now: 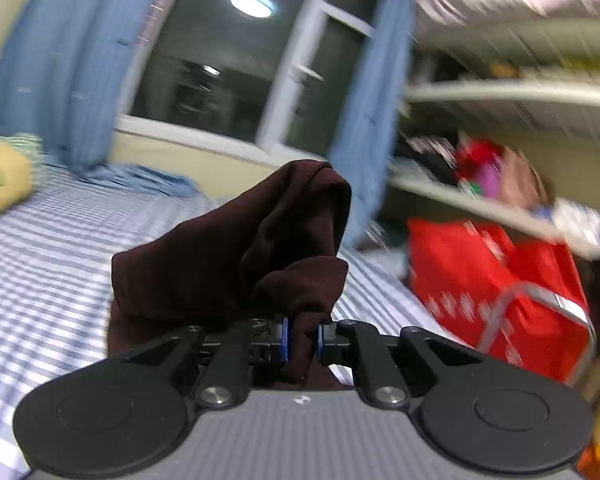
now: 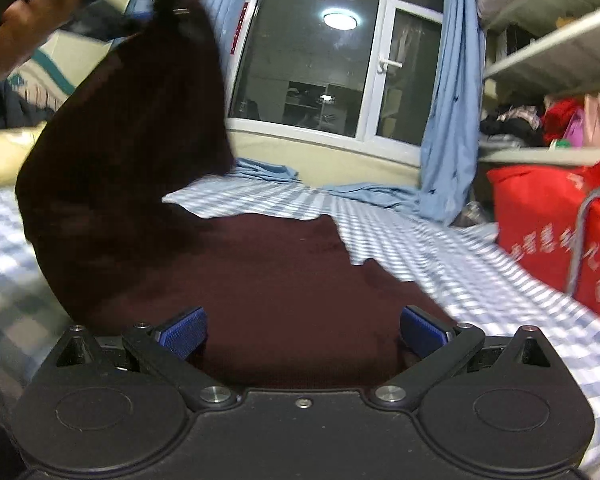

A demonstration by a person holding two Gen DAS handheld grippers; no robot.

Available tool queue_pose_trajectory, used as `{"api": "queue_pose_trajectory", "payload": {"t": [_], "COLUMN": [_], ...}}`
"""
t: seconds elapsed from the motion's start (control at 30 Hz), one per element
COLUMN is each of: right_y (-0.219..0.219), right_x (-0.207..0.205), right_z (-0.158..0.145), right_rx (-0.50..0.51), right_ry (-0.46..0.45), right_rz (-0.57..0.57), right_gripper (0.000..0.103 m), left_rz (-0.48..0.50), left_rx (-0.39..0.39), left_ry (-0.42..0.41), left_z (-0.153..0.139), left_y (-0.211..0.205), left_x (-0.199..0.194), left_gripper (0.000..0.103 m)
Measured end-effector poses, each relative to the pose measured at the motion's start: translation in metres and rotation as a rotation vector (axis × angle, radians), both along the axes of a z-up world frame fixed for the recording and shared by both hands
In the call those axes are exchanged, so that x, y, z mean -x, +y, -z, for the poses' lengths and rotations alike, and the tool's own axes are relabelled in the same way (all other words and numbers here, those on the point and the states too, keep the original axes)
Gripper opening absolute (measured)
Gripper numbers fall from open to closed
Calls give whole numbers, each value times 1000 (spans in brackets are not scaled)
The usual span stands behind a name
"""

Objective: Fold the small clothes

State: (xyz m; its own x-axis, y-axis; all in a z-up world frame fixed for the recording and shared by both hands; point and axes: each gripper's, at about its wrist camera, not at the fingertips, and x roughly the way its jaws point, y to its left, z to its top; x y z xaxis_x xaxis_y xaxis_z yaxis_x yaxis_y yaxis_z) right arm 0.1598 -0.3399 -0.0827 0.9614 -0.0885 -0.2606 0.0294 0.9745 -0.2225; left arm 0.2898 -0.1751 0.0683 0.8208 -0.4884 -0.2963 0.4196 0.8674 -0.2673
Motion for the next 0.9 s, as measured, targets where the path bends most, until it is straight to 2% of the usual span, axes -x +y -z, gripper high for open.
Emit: {"api": "queue_pose_trajectory", "payload": {"t": [0.17, 0.37, 0.6, 0.73, 0.9], "right_y": [-17, -33, -53, -71, -91], "right_x": [19, 38, 58, 61, 53], "right_z": [7, 20, 28, 19, 0], "right_rx": [38, 77, 23, -71, -130], "right_ry": [12, 54, 68, 55, 25], "right_rz": [42, 63, 99, 123, 132], "right_gripper": [103, 103, 103, 103, 103], "left_rz": [146, 222, 220, 219, 206], "left_rx": [-129, -270, -285, -311, -373], "left_ry": [55, 115, 148, 146, 126], "left_z": [33, 61, 74, 82, 86], "left_y": [-53, -70, -47, -41, -46], "left_x": [9, 21, 37, 42, 47], "left_gripper": [12, 13, 14, 14, 14]}}
